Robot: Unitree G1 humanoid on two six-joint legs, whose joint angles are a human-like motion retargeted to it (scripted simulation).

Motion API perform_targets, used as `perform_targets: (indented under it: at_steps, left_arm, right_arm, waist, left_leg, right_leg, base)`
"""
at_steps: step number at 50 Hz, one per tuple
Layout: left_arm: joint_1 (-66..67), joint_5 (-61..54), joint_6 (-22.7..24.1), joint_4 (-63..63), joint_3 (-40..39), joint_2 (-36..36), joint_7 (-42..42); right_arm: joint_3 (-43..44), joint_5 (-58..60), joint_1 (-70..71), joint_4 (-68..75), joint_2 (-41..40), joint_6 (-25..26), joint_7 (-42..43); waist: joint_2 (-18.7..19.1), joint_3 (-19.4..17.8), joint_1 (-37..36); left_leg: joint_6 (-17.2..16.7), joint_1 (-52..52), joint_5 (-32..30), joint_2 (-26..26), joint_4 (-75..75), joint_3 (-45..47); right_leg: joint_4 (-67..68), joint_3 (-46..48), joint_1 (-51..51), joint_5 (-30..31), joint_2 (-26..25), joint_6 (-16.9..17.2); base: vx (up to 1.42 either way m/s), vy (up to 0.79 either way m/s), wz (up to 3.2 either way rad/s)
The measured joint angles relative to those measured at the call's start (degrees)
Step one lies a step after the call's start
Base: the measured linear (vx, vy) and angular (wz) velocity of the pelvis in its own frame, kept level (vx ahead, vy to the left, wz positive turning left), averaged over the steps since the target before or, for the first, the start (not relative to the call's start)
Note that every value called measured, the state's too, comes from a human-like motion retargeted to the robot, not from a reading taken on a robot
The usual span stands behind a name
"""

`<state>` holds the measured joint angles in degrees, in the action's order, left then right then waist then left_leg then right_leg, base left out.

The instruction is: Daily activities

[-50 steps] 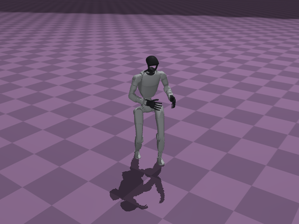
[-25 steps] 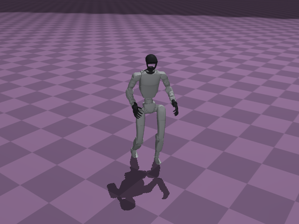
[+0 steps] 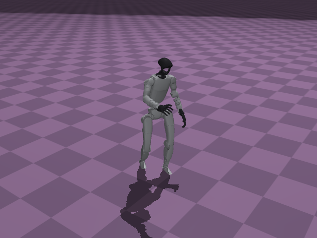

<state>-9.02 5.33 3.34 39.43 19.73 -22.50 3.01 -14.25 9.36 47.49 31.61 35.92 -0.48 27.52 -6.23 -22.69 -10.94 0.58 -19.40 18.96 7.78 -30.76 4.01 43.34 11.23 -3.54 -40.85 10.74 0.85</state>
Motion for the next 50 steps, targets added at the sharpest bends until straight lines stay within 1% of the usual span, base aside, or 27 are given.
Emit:
perform_targets:
  at_steps: [8, 15, 24, 32, 40, 50]
  left_arm:
    - [3.06, -2.09, -0.68, 9.11, -2.65, 1.05, 0.35]
    - [4.53, -4.3, -0.53, 13.93, -4.45, 1.35, -0.5]
    - [5.57, -6.59, -0.56, 15.7, -4.59, 1.33, -2.75]
    - [5.14, -7.68, -0.95, 15.62, -4.11, 1.16, -4.35]
    - [4.49, -7.85, -1.42, 15.72, -3.84, 1.4, -4.77]
    - [1.98, -7.23, -1.57, 15.93, -2.99, 1.76, -3.7]
  right_arm:
    - [-4.0, -2.63, 3.75, 11.21, -3.61, 0.81, -3.62]
    - [-7.69, -2.56, 3.69, 16.74, -8.32, 0.82, -7.64]
    - [-12.89, -1.15, 2.53, 19.72, -12.59, 0.97, -14.22]
    - [-16.21, 0.33, 1.28, 20.66, -14.14, 1.32, -18.72]
    - [-17.37, 1.86, -0.14, 21.61, -13.9, 1.99, -19.86]
    - [-17.25, 3.45, -1.25, 25.48, -12.6, 2.65, -17.51]
  waist:
    - [0.13, -0.39, -3.98]
    - [0.08, -0.38, -6.79]
    - [-0.47, -0.07, -9.44]
    - [-0.66, 0.13, -10.57]
    - [-0.12, 0.27, -11.78]
    - [1.35, 0.25, -13.86]
  left_leg:
    - [-1.25, -3.63, -0.07, 1.5, -0.54, -1.53]
    - [-2.23, -5.99, -0.68, 3.52, -0.07, -4.0]
    - [-3.2, -7.2, -1.69, 6.52, 0.85, -8.01]
    - [-3.92, -6.71, -2.54, 9.53, 1.63, -12.57]
    - [-5.29, -5.75, -3.57, 11.77, 2.83, -17.32]
    - [-7.94, -5.02, -5.52, 12.68, 5.0, -21.38]
  right_leg:
    - [2.04, 5.04, -2.54, -0.78, 1.88, 0.35]
    - [4.11, 8.95, -4.23, -0.22, 3.46, 0.43]
    - [7.7, 13.17, -5.28, 2.61, 5.48, 0.47]
    - [10.49, 14.61, -6.18, 6.39, 6.95, 0.77]
    - [10.04, 16.46, -5.79, 7.42, 7.05, 0.5]
    - [8.91, 21.84, -3.92, 9.5, 6.47, -0.23]
  base:
    - [-0.01, 0.02, 0.56]
    - [0.02, 0.03, 0.56]
    - [0.04, 0.01, 0.6]
    - [0.03, -0.01, 0.7]
    - [0.02, -0.04, 0.69]
    - [-0.01, -0.02, 0.58]
